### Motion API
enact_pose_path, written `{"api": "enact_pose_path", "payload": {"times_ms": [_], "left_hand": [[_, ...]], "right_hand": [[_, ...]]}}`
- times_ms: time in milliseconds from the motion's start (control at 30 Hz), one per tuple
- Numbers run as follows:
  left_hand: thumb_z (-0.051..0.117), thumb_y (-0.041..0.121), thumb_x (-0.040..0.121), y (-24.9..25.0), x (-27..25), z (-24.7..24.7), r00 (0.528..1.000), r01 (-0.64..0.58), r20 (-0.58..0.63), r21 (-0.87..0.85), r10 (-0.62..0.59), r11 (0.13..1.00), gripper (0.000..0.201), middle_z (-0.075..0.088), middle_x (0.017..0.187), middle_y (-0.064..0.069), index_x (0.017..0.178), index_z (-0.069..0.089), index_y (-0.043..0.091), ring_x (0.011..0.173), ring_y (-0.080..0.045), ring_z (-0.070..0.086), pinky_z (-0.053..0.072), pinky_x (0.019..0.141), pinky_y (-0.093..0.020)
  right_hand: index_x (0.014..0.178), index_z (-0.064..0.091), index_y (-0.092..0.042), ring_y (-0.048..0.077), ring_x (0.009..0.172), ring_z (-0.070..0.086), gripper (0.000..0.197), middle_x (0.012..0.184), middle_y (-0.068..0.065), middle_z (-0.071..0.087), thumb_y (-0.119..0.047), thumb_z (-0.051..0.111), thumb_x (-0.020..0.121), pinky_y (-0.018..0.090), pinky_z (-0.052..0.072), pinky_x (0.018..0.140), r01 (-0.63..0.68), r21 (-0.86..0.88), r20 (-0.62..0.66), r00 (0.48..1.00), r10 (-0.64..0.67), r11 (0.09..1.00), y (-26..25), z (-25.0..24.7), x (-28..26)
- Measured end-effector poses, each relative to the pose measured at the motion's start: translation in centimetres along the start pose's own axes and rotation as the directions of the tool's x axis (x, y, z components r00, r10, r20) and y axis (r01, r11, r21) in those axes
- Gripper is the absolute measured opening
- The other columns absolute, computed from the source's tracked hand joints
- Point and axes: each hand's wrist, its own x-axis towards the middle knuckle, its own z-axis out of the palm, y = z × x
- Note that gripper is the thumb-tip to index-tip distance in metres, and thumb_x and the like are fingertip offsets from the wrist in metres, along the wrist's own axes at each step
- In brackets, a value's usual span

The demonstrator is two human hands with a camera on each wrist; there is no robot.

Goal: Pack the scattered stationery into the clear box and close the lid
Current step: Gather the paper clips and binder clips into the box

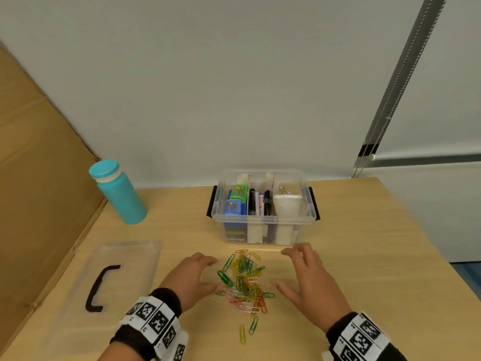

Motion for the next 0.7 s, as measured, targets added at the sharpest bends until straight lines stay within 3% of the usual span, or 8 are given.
{"api": "enact_pose_path", "payload": {"times_ms": [33, 100, 167, 267, 367, 467, 567, 700], "left_hand": [[0.068, 0.044, 0.079, -0.4, -0.4, 0.7, 0.998, 0.011, 0.058, 0.033, -0.013, 0.999, 0.075, 0.039, 0.137, 0.008, 0.143, 0.034, 0.026, 0.125, -0.012, 0.041, 0.039, 0.105, -0.027], [0.075, 0.056, 0.064, -0.5, -1.3, 2.0, 0.988, 0.028, 0.149, 0.071, -0.038, 0.997, 0.111, 0.023, 0.147, 0.007, 0.15, 0.013, 0.022, 0.133, -0.017, 0.028, 0.034, 0.111, -0.032], [0.077, 0.065, 0.051, 0.1, -1.9, 3.2, 0.974, 0.048, 0.212, 0.135, -0.077, 0.99, 0.138, 0.009, 0.153, 0.004, 0.151, -0.006, 0.022, 0.138, -0.021, 0.017, 0.027, 0.115, -0.04], [0.077, 0.07, 0.044, 1.5, -1.9, 4.8, 0.971, 0.041, 0.217, 0.253, -0.098, 0.967, 0.149, -0.005, 0.156, 0.004, 0.149, -0.017, 0.022, 0.142, -0.025, 0.007, 0.018, 0.116, -0.049], [0.078, 0.069, 0.044, 2.4, -0.7, 5.6, 0.979, 0.051, 0.173, 0.294, -0.105, 0.955, 0.149, -0.001, 0.156, 0.001, 0.149, -0.016, 0.02, 0.142, -0.027, 0.008, 0.015, 0.116, -0.048], [0.08, 0.064, 0.048, 2.5, 0.8, 5.1, 0.986, 0.054, 0.136, 0.263, -0.093, 0.963, 0.141, 0.014, 0.151, -0.002, 0.151, -0.007, 0.019, 0.138, -0.026, 0.016, 0.021, 0.115, -0.046], [0.08, 0.055, 0.056, 2.0, 2.3, 4.3, 0.996, 0.024, 0.081, 0.153, -0.037, 0.988, 0.118, 0.03, 0.137, 0.002, 0.149, 0.016, 0.021, 0.126, -0.02, 0.03, 0.035, 0.108, -0.037], [0.075, 0.042, 0.072, 1.7, 3.2, 3.9, 0.999, -0.009, 0.045, 0.067, 0.006, 0.998, 0.079, 0.041, 0.128, 0.003, 0.14, 0.039, 0.025, 0.118, -0.018, 0.041, 0.04, 0.103, -0.033]], "right_hand": [[0.137, 0.032, -0.024, 0.013, 0.107, 0.048, 0.083, 0.125, -0.006, 0.031, -0.071, 0.055, 0.072, 0.021, 0.048, 0.081, -0.045, 0.046, 0.145, 0.989, 0.037, 0.998, -0.4, 0.6, -0.6], [0.146, 0.013, -0.023, 0.017, 0.114, 0.048, 0.117, 0.134, -0.003, 0.023, -0.072, 0.07, 0.056, 0.028, 0.047, 0.092, -0.154, 0.075, 0.393, 0.912, 0.113, 0.985, -0.9, 2.1, -1.2], [0.148, -0.004, -0.024, 0.024, 0.121, 0.043, 0.139, 0.139, 0.001, 0.016, -0.065, 0.081, 0.046, 0.037, 0.043, 0.1, -0.176, 0.009, 0.534, 0.833, 0.144, 0.984, -1.9, 3.3, -1.4], [0.149, -0.01, -0.023, 0.027, 0.122, 0.04, 0.146, 0.138, 0.004, 0.016, -0.055, 0.087, 0.045, 0.04, 0.043, 0.102, -0.136, -0.064, 0.539, 0.829, 0.149, 0.989, -3.4, 4.8, -0.7], [0.15, -0.008, -0.017, 0.027, 0.12, 0.044, 0.145, 0.137, 0.007, 0.018, -0.051, 0.088, 0.047, 0.036, 0.042, 0.103, -0.173, -0.064, 0.495, 0.85, 0.182, 0.983, -4.2, 5.8, 1.1], [0.15, 0.001, -0.017, 0.025, 0.113, 0.051, 0.132, 0.131, 0.007, 0.022, -0.045, 0.087, 0.054, 0.033, 0.045, 0.1, -0.211, -0.005, 0.468, 0.863, 0.189, 0.977, -4.6, 6.1, 2.9], [0.143, 0.024, -0.019, 0.021, 0.104, 0.056, 0.095, 0.123, 0.003, 0.028, -0.038, 0.08, 0.069, 0.026, 0.046, 0.096, -0.242, 0.06, 0.424, 0.884, 0.195, 0.969, -4.6, 5.8, 3.9], [0.13, 0.04, -0.019, 0.023, 0.099, 0.057, 0.053, 0.12, 0.004, 0.035, -0.03, 0.066, 0.085, 0.028, 0.047, 0.089, -0.2, 0.055, 0.394, 0.904, 0.163, 0.978, -4.8, 5.9, 4.2]]}}
